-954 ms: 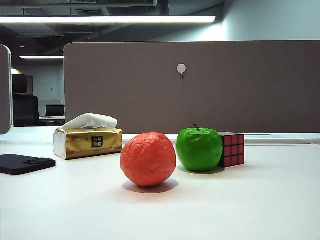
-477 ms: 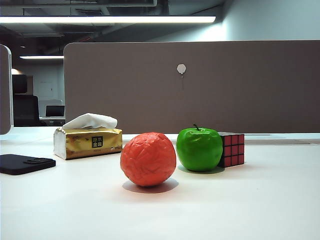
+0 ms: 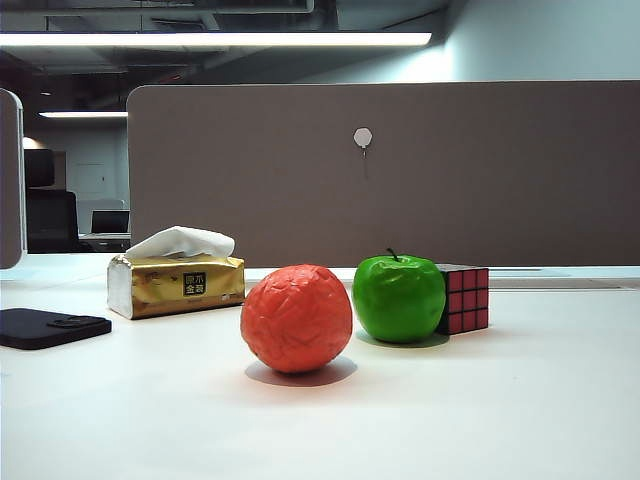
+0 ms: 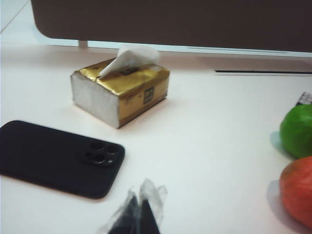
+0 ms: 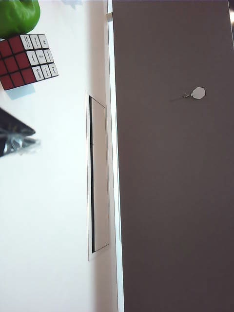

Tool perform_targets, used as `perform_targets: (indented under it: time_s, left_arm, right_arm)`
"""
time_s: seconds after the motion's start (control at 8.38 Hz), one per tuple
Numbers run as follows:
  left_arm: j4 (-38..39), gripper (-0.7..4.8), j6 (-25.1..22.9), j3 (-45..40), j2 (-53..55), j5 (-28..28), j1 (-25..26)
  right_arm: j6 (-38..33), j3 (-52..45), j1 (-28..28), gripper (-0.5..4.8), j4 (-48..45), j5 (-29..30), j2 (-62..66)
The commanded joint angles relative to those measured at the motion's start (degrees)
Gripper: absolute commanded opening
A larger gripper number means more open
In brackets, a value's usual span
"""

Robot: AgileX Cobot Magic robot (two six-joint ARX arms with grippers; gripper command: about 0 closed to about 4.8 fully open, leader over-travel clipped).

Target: Move all the fruits on the tabletop near the face of the Rubik's cube that has the color most similar to each fruit.

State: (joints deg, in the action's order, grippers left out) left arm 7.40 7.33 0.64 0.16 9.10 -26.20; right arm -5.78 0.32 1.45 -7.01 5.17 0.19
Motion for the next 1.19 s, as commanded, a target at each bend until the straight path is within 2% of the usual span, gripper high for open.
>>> perform_targets:
  time_s: [0.12, 0.36, 0.48, 0.72, 0.83, 0.95, 1.07, 1.19]
  left_arm:
    - [-1.6, -0.06, -1.6, -0.1, 0.1, -1.5, 6.8]
    - [-2.0, -0.05, -1.6, 0.0, 0.1, -1.9, 9.4]
    - [-2.0, -0.06, -2.1, 0.0, 0.1, -1.9, 13.1]
    - [-2.0, -0.05, -5.4, 0.0, 0.1, -1.7, 16.9]
    - [-2.0, -0.05, -6.8, 0.0, 0.1, 3.8, 18.9]
    - [-3.3, -0.05, -9.2, 0.0, 0.1, 4.0, 18.9]
    - [-4.5, -0.05, -9.5, 0.0, 0.0, 6.6, 18.9]
    - [-4.6, -0.05, -9.9, -0.1, 0.0, 6.5, 18.9]
  right_arm:
    - [0.0, -0.2, 0.0, -0.01, -1.0, 0.1, -0.1]
    - [0.0, -0.2, 0.0, -0.01, -1.0, 0.1, -0.1]
    - [0.0, -0.2, 0.0, -0.01, -1.0, 0.1, -0.1]
    - [0.0, -0.2, 0.0, -0.01, -1.0, 0.0, -0.1]
    - [0.0, -0.2, 0.0, -0.01, -1.0, -0.1, -0.1]
    - [0.0, -0.2, 0.0, -0.01, -1.0, -0.1, -0.1]
    - [0.0, -0.2, 0.0, -0.01, -1.0, -0.1, -0.1]
    - [0.0, -0.2, 0.0, -0.01, -1.0, -0.1, -0.1]
